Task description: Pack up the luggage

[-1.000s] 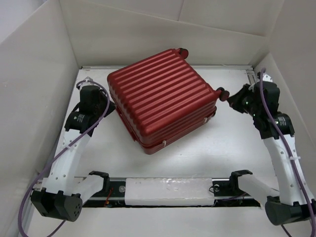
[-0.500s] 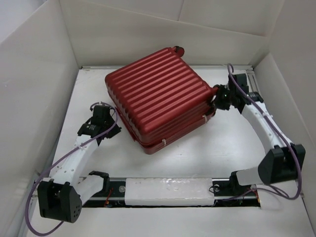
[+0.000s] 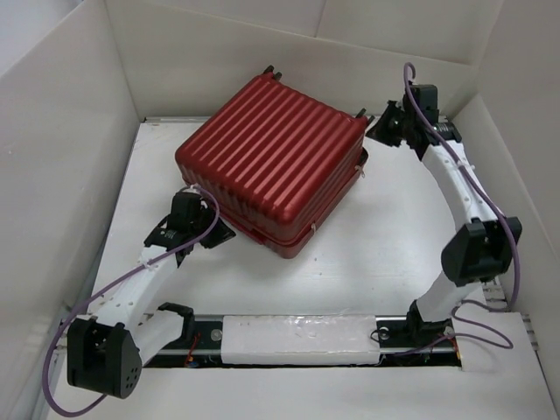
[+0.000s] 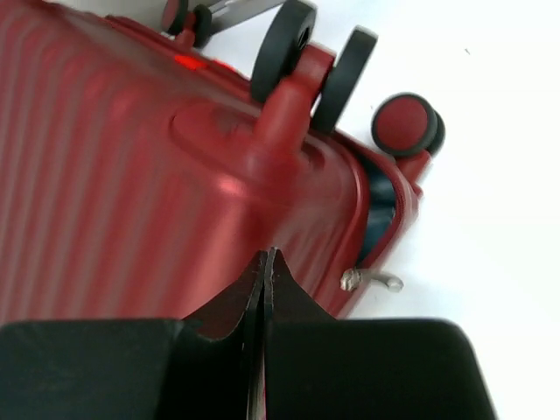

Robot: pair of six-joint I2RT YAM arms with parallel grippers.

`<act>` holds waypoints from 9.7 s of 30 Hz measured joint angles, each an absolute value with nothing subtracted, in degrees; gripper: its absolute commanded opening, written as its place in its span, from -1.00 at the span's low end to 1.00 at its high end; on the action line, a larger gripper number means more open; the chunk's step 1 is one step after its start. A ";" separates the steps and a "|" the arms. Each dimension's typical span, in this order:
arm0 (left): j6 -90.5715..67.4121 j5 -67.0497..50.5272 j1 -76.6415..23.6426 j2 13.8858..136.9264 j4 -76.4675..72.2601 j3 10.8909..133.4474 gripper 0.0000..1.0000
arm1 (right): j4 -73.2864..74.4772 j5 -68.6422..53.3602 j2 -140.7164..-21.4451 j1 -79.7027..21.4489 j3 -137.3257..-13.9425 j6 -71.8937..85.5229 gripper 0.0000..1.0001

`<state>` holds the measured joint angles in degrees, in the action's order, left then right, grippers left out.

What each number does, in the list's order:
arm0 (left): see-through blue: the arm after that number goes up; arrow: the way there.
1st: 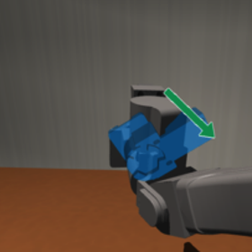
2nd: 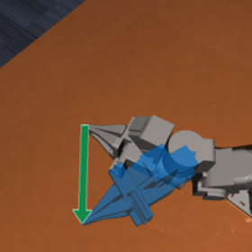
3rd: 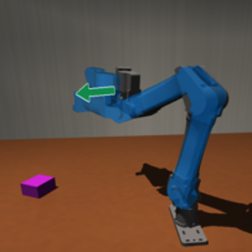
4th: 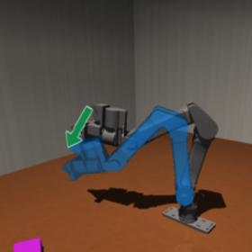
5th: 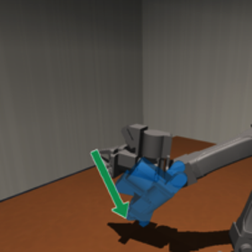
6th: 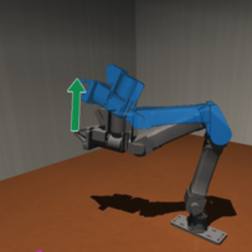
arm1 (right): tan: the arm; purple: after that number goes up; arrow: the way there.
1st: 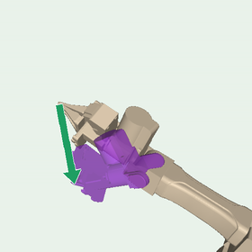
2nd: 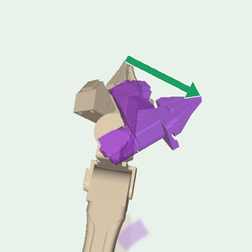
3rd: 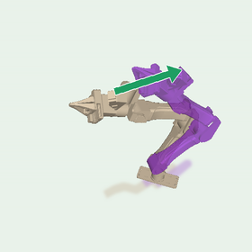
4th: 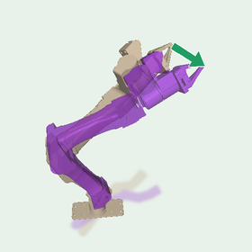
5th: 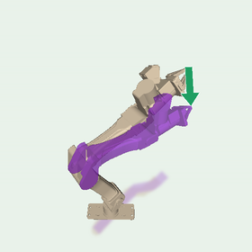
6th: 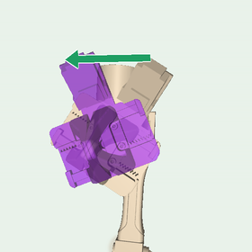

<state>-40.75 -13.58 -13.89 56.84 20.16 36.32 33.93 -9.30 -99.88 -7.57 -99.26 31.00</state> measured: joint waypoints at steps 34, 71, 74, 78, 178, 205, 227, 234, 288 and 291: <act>-36.62 -8.54 -13.47 67.16 19.79 58.39 -0.65 | -7.49 -28.58 -69.65 -24.05 -37.50 23.46 0.01; -38.61 -23.18 -14.15 70.96 6.52 40.03 -0.16 | -32.49 -42.44 -82.54 -21.10 -31.51 24.10 0.12; -38.92 -23.11 -14.15 71.33 4.75 39.09 -0.33 | -33.47 -42.19 -82.89 -21.52 -31.51 24.14 0.10; -39.51 -23.86 -14.13 71.31 0.99 37.50 -0.54 | -34.85 -40.49 -83.20 -22.61 -31.20 24.38 -0.04; -44.84 -1.26 -29.23 59.88 -27.51 17.08 -0.17 | 3.38 44.49 -73.97 -69.34 -43.00 30.89 -0.12; -40.73 -4.82 -26.87 66.89 -33.89 20.08 -1.00 | -8.56 42.30 -76.09 -67.85 -38.87 31.57 -1.00; -43.94 -15.68 -29.98 69.23 -38.61 20.08 -1.00 | -11.66 39.92 -84.23 -82.19 -51.37 36.16 -1.00; -44.66 -19.11 -30.22 65.54 -39.22 18.92 -1.00 | -12.12 43.38 -87.22 -78.70 -53.56 37.39 -0.92; -46.09 -5.80 -21.74 70.94 -36.93 18.68 -0.05 | 8.29 53.47 -88.27 -69.82 -51.16 52.69 -1.00; -46.76 -7.01 -21.67 69.43 -39.79 18.24 -0.15 | 7.64 53.36 -88.20 -69.80 -50.87 52.31 -1.00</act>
